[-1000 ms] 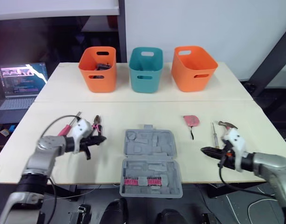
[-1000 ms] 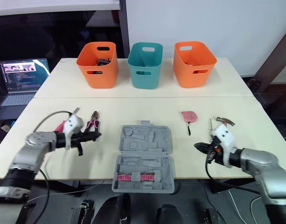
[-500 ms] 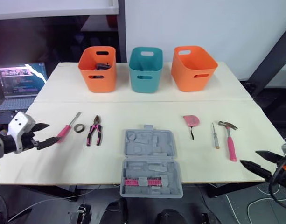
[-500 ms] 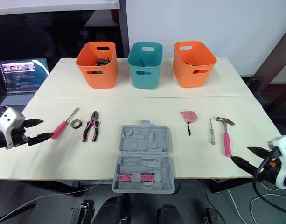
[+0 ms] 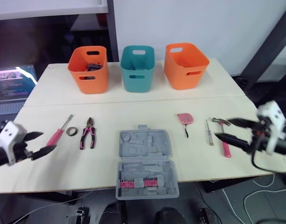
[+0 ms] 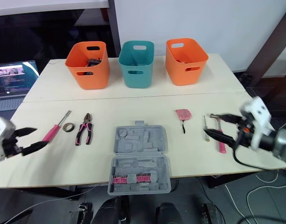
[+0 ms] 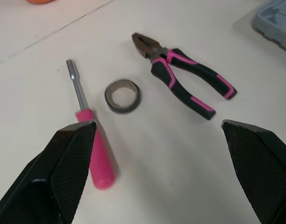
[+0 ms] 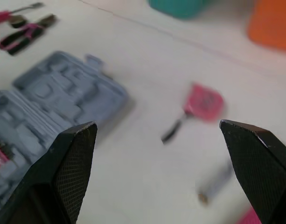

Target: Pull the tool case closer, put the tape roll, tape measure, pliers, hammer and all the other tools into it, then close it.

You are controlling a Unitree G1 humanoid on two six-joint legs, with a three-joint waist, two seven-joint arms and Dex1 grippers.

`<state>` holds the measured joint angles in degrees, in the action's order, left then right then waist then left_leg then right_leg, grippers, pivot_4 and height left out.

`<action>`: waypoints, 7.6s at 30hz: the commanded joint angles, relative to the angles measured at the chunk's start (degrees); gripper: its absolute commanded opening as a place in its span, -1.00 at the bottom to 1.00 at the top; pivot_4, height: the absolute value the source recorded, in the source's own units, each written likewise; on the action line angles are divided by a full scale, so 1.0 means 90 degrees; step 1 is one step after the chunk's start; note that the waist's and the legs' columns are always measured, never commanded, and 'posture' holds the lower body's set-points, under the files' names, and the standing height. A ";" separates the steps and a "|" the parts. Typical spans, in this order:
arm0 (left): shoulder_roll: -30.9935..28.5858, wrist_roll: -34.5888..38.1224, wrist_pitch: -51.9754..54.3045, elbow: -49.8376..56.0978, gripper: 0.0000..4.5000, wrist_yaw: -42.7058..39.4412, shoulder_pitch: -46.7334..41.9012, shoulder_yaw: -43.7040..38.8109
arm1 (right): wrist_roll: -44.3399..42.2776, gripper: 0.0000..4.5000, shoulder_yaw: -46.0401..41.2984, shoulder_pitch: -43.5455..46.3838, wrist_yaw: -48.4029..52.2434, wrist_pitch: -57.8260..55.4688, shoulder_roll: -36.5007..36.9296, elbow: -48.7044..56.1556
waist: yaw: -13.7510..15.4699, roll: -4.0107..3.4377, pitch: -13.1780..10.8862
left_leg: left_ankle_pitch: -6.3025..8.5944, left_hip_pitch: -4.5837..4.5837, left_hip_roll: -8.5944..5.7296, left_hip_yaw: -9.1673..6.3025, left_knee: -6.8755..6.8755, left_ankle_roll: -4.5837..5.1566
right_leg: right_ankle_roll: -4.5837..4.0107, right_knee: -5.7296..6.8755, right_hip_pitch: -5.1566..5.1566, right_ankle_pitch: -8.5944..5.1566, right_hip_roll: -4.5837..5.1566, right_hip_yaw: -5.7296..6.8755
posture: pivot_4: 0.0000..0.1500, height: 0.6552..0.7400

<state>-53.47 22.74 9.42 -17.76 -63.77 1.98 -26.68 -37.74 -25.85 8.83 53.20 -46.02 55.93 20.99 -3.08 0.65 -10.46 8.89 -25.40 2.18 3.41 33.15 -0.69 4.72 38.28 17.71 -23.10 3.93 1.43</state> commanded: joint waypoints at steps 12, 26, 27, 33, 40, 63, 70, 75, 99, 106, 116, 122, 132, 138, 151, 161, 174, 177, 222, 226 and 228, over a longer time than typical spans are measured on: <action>0.1149 0.0460 0.1026 0.2443 1.00 0.1508 0.1409 -0.0771 | -0.0201 0.98 0.2140 0.2382 -0.0077 -0.0738 0.0406 0.0721 | 0.0111 0.0029 0.0000 | 0.0010 -0.0006 0.0000 0.0000 0.0006 -0.0018 | -0.0003 -0.0006 0.0029 0.0001 0.0019 0.0008 | 1.00 1.00; 0.1144 -0.0450 0.1977 0.0932 1.00 0.2322 -0.1905 0.1486 | -0.1848 0.98 0.1560 0.2587 -0.0726 -0.2461 0.0212 0.1157 | 0.0110 0.0033 -0.0002 | -0.0002 -0.0006 -0.0002 0.0006 0.0012 0.0001 | 0.0008 0.0004 -0.0002 0.0007 0.0008 0.0017 | 1.00 1.00; 0.1170 -0.0550 0.1955 0.0711 1.00 0.2352 -0.2116 0.1616 | -0.1868 0.98 0.1504 0.2535 -0.0809 -0.2479 0.0218 0.1212 | 0.0106 0.0035 -0.0003 | -0.0002 -0.0007 -0.0002 0.0006 0.0012 0.0001 | 0.0008 0.0007 0.0001 0.0007 0.0006 0.0017 | 1.00 1.00; 0.1350 -0.1013 0.1812 -0.0372 -0.04 0.2714 -0.3041 0.1961 | -0.1988 1.00 0.1200 0.2304 -0.1153 -0.2554 0.0306 0.1372 | 0.0091 0.0038 -0.0005 | -0.0004 -0.0008 0.0009 0.0007 0.0019 -0.0002 | 0.0012 0.0015 0.0005 0.0008 -0.0009 0.0016 | 1.00 1.00; 0.1565 -0.1426 0.1374 -0.1127 -0.28 0.3036 -0.3245 0.2109 | -0.2060 1.00 0.1083 0.2146 -0.1329 -0.2554 0.0394 0.1502 | 0.0101 0.0041 -0.0006 | -0.0006 -0.0007 0.0016 0.0007 0.0028 -0.0005 | 0.0012 0.0024 0.0005 0.0008 -0.0014 0.0014 | 1.00 1.00; 0.2261 -0.2041 0.0327 -0.3403 -0.28 0.3396 -0.4249 0.2265 | -0.1948 1.00 0.1194 0.2336 -0.1450 -0.2462 0.0690 0.1361 | 0.0263 0.0044 -0.0005 | -0.0001 -0.0011 0.0026 0.0005 0.0078 0.0000 | 0.0011 0.0049 -0.0001 0.0009 -0.0018 0.0015 | 1.00 1.00; 0.2224 -0.2037 0.0142 -0.3974 -0.99 0.3452 -0.4576 0.2165 | -0.2018 1.00 0.1154 0.2341 -0.1551 -0.2507 0.0743 0.1402 | 0.0260 0.0044 -0.0005 | -0.0001 -0.0011 0.0027 0.0005 0.0078 0.0000 | 0.0011 0.0053 0.0000 0.0009 -0.0019 0.0016 | 1.00 1.00; 0.2062 -0.1936 0.0205 -0.3760 -0.99 0.3338 -0.4644 0.2081 | -0.2008 1.00 0.1137 0.2286 -0.1591 -0.2488 0.0747 0.1420 | 0.0254 0.0044 -0.0005 | -0.0001 -0.0010 0.0028 0.0004 0.0079 0.0000 | 0.0011 0.0056 0.0000 0.0009 -0.0019 0.0016 | 1.00 1.00; 0.2632 -0.2281 0.0308 -0.0910 -0.99 -0.1169 -0.5550 0.5385 | -0.2264 1.00 0.0761 0.1505 -0.2382 -0.2536 0.0406 0.2089 | 0.0273 0.0048 -0.0006 | -0.0008 -0.0097 0.0036 -0.0001 0.0117 -0.0002 | 0.0011 0.0091 0.0072 0.0009 -0.0045 0.0016 | 1.00 1.00; 0.2945 -0.2679 -0.0296 -0.1862 -0.99 -0.0892 -0.5795 0.5388 | -0.2616 1.00 0.0478 0.1201 -0.2721 -0.2556 0.0374 0.2354 | 0.0268 0.0048 -0.0006 | -0.0008 -0.0098 0.0038 -0.0005 0.0116 -0.0002 | 0.0011 0.0092 0.0074 0.0009 -0.0048 0.0016 | 1.00 1.00; 0.3100 -0.3031 -0.0753 -0.2583 -0.99 -0.0756 -0.5935 0.5343 | -0.2703 1.00 0.0611 0.1245 -0.2902 -0.2387 0.0434 0.2277 | 0.0273 0.0049 -0.0006 | -0.0008 -0.0100 0.0037 -0.0007 0.0119 -0.0001 | 0.0011 0.0092 0.0074 0.0009 -0.0047 0.0017 | 1.00 1.00; 0.3241 -0.3123 -0.0909 -0.2878 -0.99 -0.0672 -0.5984 0.5293 | -0.2695 1.00 0.0642 0.1268 -0.2896 -0.2333 0.0482 0.2236 | 0.0272 0.0049 -0.0006 | -0.0008 -0.0101 0.0036 -0.0007 0.0120 -0.0001 | 0.0011 0.0093 0.0074 0.0009 -0.0047 0.0018 | 1.00 1.00; 0.3357 -0.3234 -0.1138 -0.3296 -0.99 -0.0486 -0.6105 0.5193 | -0.2661 1.00 0.0697 0.1308 -0.2922 -0.2283 0.0500 0.2209 | 0.0270 0.0049 -0.0006 | -0.0008 -0.0101 0.0037 -0.0008 0.0121 -0.0001 | 0.0011 0.0095 0.0075 0.0009 -0.0047 0.0019 | 1.00 1.00; 0.3361 -0.3069 -0.1035 -0.3255 -0.39 -0.0588 -0.6234 0.5007 | -0.2640 1.00 0.0716 0.1301 -0.2927 -0.2260 0.0509 0.2209 | 0.0270 0.0049 -0.0006 | -0.0008 -0.0101 0.0037 -0.0008 0.0123 -0.0001 | 0.0011 0.0097 0.0075 0.0009 -0.0047 0.0019 | 1.00 1.00; 0.3135 -0.2443 -0.0435 -0.2695 0.34 -0.1215 -0.6081 0.4426 | -0.2611 1.00 0.0760 0.1226 -0.2930 -0.2217 0.0486 0.2232 | 0.0269 0.0049 -0.0006 | -0.0008 -0.0101 0.0037 -0.0008 0.0125 -0.0001 | 0.0011 0.0101 0.0075 0.0009 -0.0049 0.0019 | 1.00 1.00; 0.3199 -0.2271 -0.0686 -0.2906 -0.18 -0.0773 -0.5656 0.4087 | -0.2624 1.00 0.0823 0.1232 -0.2990 -0.2206 0.0443 0.2252 | 0.0269 0.0048 -0.0006 | -0.0008 -0.0100 0.0037 -0.0009 0.0128 -0.0001 | 0.0011 0.0103 0.0074 0.0009 -0.0049 0.0019 | 1.00 1.00; 0.3723 -0.2239 -0.1590 -0.3923 -0.18 -0.0169 -0.5666 0.3877 | -0.2574 1.00 0.0870 0.1303 -0.3001 -0.2168 0.0460 0.2208 | 0.0273 0.0048 -0.0006 | -0.0008 -0.0101 0.0036 -0.0009 0.0133 -0.0001 | 0.0011 0.0106 0.0073 0.0009 -0.0049 0.0025 | 1.00 1.00; 0.3753 -0.2279 -0.1784 -0.4162 -0.18 -0.0114 -0.5672 0.3851 | -0.2560 1.00 0.0879 0.1319 -0.3018 -0.2156 0.0467 0.2198 | 0.0263 0.0048 -0.0006 | -0.0008 -0.0100 0.0037 -0.0009 0.0134 -0.0001 | 0.0011 0.0107 0.0073 0.0009 -0.0050 0.0028 | 1.00 1.00; 0.3766 -0.2959 -0.3027 -0.4846 -0.27 0.0034 -0.5381 0.4057 | -0.2596 1.00 0.0914 0.1365 -0.3146 -0.2135 0.0465 0.2195 | 0.0272 0.0048 -0.0005 | -0.0008 -0.0100 0.0037 -0.0009 0.0140 -0.0001 | 0.0011 0.0113 0.0073 0.0009 -0.0051 0.0029 | 1.00 1.00; 0.3721 -0.3098 -0.3082 -0.5017 -0.27 0.0144 -0.5328 0.4104 | -0.2604 1.00 0.0902 0.1349 -0.3161 -0.2147 0.0478 0.2207 | 0.0271 0.0048 -0.0002 | -0.0008 -0.0100 0.0037 -0.0009 0.0141 -0.0001 | 0.0012 0.0114 0.0072 0.0009 -0.0051 0.0029 | 1.00 1.00; 0.3709 -0.3133 -0.3078 -0.5073 -0.27 0.0183 -0.5331 0.4125 | -0.2582 1.00 0.0930 0.1366 -0.3162 -0.2144 0.0479 0.2188 | 0.0271 0.0048 0.0000 | -0.0008 -0.0098 0.0038 -0.0010 0.0141 -0.0001 | 0.0012 0.0114 0.0071 0.0009 -0.0051 0.0030 | 1.00 1.00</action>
<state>-19.43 -3.56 -18.53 -61.90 -62.48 -47.16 9.41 -60.98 -16.69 20.27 24.98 -65.95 59.72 40.10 -0.64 1.08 -10.46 8.82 -26.28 2.52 3.32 34.42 -0.70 4.82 39.32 18.35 -23.03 3.47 1.70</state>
